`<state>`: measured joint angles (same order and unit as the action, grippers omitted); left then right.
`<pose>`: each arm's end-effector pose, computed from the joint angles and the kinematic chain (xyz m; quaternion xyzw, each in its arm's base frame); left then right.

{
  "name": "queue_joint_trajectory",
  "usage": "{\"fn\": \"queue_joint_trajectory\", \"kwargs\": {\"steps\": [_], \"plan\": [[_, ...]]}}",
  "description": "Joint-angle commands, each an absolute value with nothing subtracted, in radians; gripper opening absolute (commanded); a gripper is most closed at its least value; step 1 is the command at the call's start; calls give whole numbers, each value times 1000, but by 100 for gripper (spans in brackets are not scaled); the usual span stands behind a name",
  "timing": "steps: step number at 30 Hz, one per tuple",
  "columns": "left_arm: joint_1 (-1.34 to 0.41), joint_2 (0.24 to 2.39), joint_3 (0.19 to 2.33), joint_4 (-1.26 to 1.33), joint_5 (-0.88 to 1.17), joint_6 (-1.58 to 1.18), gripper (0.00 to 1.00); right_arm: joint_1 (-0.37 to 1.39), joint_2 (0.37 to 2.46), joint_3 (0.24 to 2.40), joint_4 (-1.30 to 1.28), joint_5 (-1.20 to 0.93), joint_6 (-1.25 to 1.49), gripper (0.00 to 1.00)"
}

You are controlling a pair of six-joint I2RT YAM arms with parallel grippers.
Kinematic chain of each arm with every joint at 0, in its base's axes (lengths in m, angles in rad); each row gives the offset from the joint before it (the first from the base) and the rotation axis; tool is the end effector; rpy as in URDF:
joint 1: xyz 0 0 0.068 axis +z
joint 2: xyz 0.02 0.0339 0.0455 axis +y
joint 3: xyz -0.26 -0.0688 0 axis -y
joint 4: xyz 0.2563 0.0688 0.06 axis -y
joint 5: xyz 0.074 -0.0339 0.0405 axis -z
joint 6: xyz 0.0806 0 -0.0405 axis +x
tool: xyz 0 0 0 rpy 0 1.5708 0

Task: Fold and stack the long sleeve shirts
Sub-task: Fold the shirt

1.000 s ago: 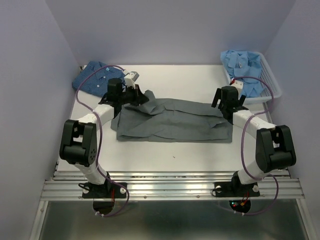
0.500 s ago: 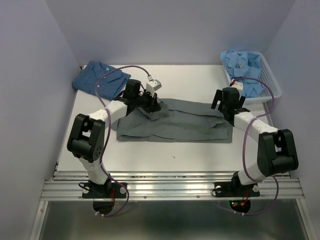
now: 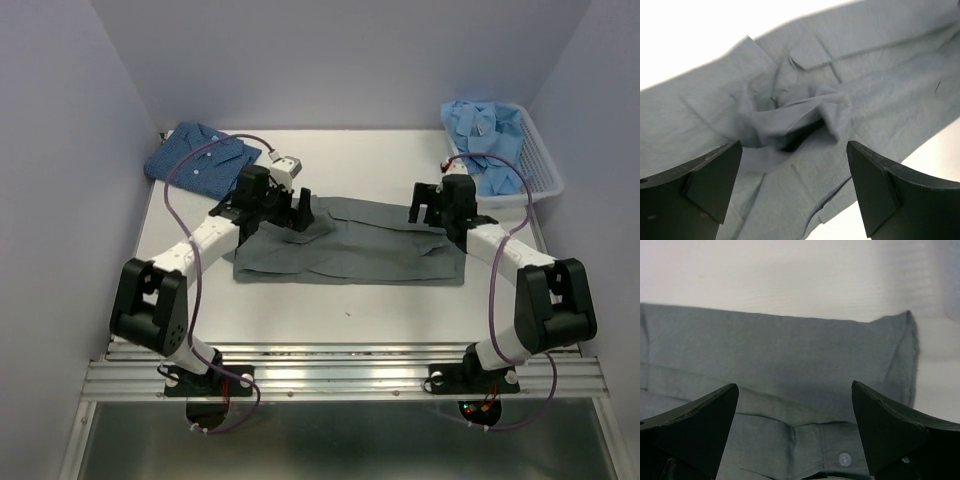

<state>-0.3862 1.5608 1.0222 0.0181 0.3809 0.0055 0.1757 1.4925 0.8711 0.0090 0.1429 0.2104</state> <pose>0.3568 -0.1774 0.2195 0.2584 0.8149 -0.2540 0.4524 0.3651 0.0532 0.1839 0.0483 0.8844 0.0261 0.4635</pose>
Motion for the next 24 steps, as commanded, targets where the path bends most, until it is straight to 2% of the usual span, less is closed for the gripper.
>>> {"fn": "queue_joint_trajectory", "kwargs": {"steps": [1,4,9,12,13,20,24], "plan": [[-388,1378,994,54,189,-87,99,233,1485,937,95,-76,127,100],[-364,1293,970,66,88,-144,99,285,1550,1008,123,-132,100,100],[-281,1249,947,83,54,-205,99,365,1721,1237,137,-206,114,100],[-252,1267,937,106,70,-229,99,431,1850,1357,126,-190,97,100],[-236,1278,940,107,71,-236,99,440,1891,1465,86,-193,101,100],[-167,1364,948,127,58,-319,99,558,2190,1848,-87,-184,97,100],[-135,1420,956,130,81,-348,99,618,2278,1927,-155,-140,55,100]]}}
